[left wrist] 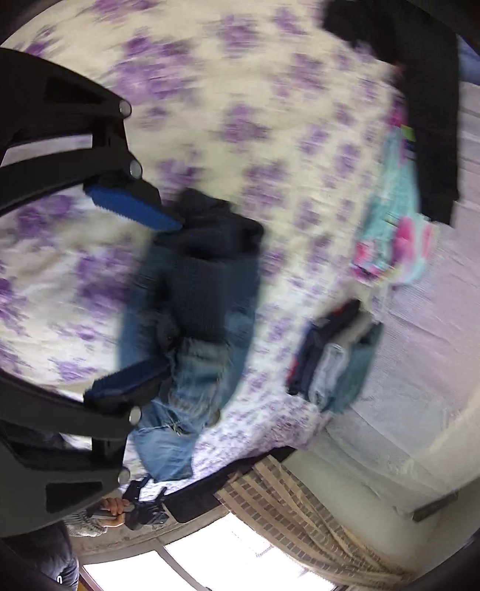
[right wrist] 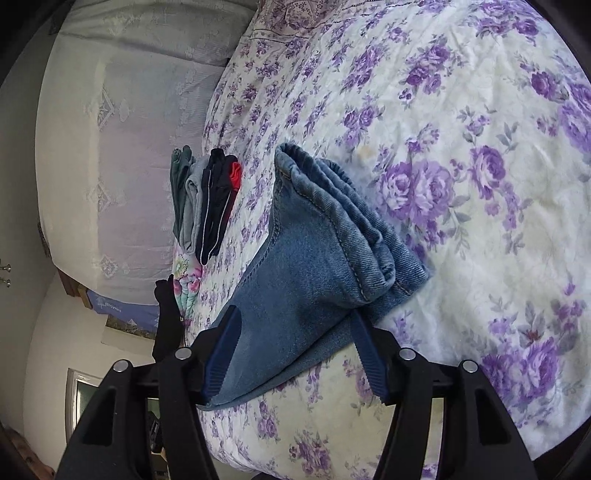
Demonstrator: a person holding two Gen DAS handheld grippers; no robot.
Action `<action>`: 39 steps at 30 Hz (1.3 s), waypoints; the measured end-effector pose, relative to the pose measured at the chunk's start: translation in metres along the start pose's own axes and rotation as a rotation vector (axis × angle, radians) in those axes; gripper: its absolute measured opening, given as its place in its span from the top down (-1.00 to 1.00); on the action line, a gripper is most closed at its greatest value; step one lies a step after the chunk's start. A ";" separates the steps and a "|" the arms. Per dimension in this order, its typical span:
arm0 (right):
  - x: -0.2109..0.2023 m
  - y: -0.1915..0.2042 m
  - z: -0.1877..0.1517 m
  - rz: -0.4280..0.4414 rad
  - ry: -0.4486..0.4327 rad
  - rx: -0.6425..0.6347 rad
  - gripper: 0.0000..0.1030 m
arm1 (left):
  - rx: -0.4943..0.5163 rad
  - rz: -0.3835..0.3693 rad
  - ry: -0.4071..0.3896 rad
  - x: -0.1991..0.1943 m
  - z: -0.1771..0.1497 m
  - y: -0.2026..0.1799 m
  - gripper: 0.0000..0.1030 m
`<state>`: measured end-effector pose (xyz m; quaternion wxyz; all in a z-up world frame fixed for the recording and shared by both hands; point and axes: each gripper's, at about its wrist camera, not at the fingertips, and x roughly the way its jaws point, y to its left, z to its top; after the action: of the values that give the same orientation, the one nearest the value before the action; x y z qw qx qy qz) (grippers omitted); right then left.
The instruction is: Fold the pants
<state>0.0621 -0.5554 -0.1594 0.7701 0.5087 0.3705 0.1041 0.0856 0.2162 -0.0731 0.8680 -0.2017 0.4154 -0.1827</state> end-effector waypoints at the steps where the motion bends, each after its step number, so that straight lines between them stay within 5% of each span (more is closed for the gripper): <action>1: 0.000 -0.002 0.001 -0.002 -0.004 0.008 -0.20 | -0.033 -0.003 0.052 0.008 -0.017 0.010 -0.38; 3: 0.002 -0.002 0.003 -0.008 -0.012 0.012 -0.20 | -0.064 -0.007 0.066 0.013 -0.044 0.022 -0.36; 6: 0.002 0.006 0.004 -0.029 -0.042 -0.035 -0.07 | -0.099 -0.058 -0.023 -0.006 -0.054 0.024 -0.39; 8: 0.001 0.011 0.007 -0.006 -0.050 -0.059 0.32 | -0.143 -0.144 -0.076 -0.013 -0.045 0.025 -0.47; 13: 0.000 0.016 0.010 -0.001 -0.068 -0.082 0.55 | -0.191 -0.229 -0.139 -0.012 -0.007 0.021 -0.51; 16: 0.000 0.015 0.011 -0.003 -0.054 -0.085 0.56 | -0.229 -0.225 -0.144 -0.008 0.011 0.020 -0.63; 19: 0.001 0.009 0.011 0.002 -0.034 -0.044 0.08 | -0.282 -0.181 -0.076 0.013 0.021 0.025 -0.64; 21: 0.004 0.007 0.010 0.001 -0.033 -0.040 0.01 | -0.318 -0.186 -0.032 0.025 0.020 0.030 -0.63; 23: 0.006 0.004 0.009 0.002 -0.040 -0.039 0.06 | -0.327 -0.169 -0.045 0.029 0.018 0.030 -0.50; 24: 0.006 0.002 0.009 0.003 -0.042 -0.038 0.15 | -0.309 -0.145 -0.067 0.028 0.020 0.028 -0.15; 25: 0.006 0.002 0.010 0.003 -0.048 -0.038 0.29 | -0.304 -0.140 -0.075 0.028 0.024 0.028 0.00; 30: 0.007 0.010 0.016 0.011 -0.060 -0.077 0.71 | -0.289 -0.194 -0.162 0.011 0.050 0.021 0.54; 33: -0.001 0.025 0.018 0.031 -0.096 -0.127 0.79 | -0.225 -0.194 -0.206 0.002 0.059 0.005 0.54; 35: -0.006 0.029 0.019 0.034 -0.105 -0.141 0.81 | -0.196 -0.130 -0.186 0.009 0.051 0.006 0.54; 39: -0.010 0.010 0.018 0.016 -0.101 -0.099 0.82 | -0.358 -0.114 -0.085 0.030 0.009 0.060 0.41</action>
<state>0.0690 -0.5689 -0.1424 0.8111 0.4776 0.3218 0.1026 0.1197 0.2543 -0.1172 0.8234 -0.3836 0.3920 -0.1459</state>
